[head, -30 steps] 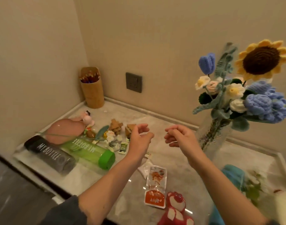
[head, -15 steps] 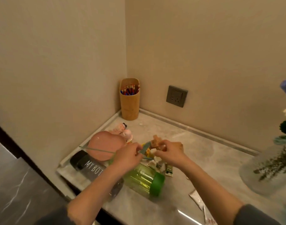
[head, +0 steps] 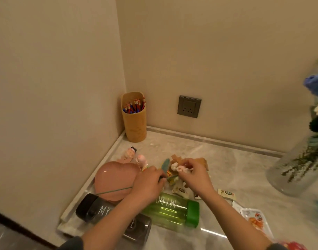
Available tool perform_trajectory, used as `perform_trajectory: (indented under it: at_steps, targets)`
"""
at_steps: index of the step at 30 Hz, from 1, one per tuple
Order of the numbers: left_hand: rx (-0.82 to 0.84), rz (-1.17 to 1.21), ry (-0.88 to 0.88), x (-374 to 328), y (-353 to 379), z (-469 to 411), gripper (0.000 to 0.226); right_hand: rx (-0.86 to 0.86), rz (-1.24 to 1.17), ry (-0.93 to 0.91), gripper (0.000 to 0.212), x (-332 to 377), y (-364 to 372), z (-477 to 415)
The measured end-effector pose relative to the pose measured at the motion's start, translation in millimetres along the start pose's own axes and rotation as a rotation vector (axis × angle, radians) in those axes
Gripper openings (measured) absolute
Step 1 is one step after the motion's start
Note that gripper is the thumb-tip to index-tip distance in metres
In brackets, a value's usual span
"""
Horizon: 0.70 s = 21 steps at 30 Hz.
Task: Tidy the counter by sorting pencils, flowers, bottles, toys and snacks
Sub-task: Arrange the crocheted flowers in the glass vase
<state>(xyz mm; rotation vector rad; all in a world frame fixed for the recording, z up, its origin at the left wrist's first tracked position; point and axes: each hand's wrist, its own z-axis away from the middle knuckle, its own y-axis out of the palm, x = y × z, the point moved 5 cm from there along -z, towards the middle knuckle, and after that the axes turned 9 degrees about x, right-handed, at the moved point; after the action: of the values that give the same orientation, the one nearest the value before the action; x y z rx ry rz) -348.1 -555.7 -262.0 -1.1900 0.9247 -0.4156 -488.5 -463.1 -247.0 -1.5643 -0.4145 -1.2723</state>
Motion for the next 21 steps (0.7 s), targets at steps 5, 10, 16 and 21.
perform_trajectory:
  at_steps: [5,10,16,21]
  targets:
    - [-0.206,0.168,0.086,-16.9,-32.1,-5.5,0.027,-0.15,-0.231,-0.148,0.019,43.6,-33.9,13.0]
    - [-0.41,0.271,0.237,-67.8,-80.9,-15.8,0.022,-0.393,-0.232,-0.23,0.015,81.9,-97.6,26.8]
    - [-0.388,0.429,0.35,-152.3,-99.9,-25.0,0.019,-0.558,-0.199,-0.336,0.014,100.4,-183.7,71.9]
    - [-0.314,0.77,0.497,-231.8,-104.7,-28.9,0.016,-0.737,-0.346,-0.384,0.015,94.8,-245.7,126.5]
